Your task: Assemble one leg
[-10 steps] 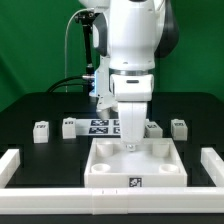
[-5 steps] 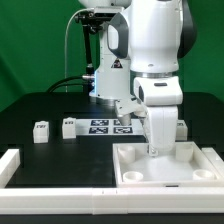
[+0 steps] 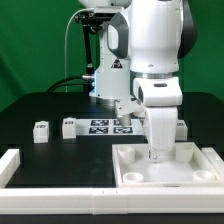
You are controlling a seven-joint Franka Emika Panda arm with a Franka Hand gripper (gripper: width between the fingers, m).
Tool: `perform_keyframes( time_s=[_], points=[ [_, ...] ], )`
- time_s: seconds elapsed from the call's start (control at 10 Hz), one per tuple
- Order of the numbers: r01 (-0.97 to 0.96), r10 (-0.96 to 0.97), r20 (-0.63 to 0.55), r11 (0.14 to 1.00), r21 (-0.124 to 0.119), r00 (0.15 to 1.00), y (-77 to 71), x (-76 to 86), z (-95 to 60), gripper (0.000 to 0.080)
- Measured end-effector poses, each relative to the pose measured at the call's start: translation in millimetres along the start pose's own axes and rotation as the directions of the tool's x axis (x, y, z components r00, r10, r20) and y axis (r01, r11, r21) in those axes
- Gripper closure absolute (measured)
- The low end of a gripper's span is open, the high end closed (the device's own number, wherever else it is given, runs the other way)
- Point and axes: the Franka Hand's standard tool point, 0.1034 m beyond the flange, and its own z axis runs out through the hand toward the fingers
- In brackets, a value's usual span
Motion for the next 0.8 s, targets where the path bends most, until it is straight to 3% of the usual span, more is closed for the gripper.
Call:
perform_keyframes(
  time_s=[0.1, 0.2, 0.8],
  points=[
    [0.000, 0.000, 0.000, 1.000, 0.000, 1.000, 0.0, 0.0, 0.0, 0.0206],
    [0.000, 0.000, 0.000, 1.000, 0.000, 1.000, 0.0, 0.0, 0.1, 0.0167],
    [-0.023, 0.023, -0.002, 1.000, -0.005, 1.000, -0.3, 0.5, -1.1, 0.0150]
  ],
)
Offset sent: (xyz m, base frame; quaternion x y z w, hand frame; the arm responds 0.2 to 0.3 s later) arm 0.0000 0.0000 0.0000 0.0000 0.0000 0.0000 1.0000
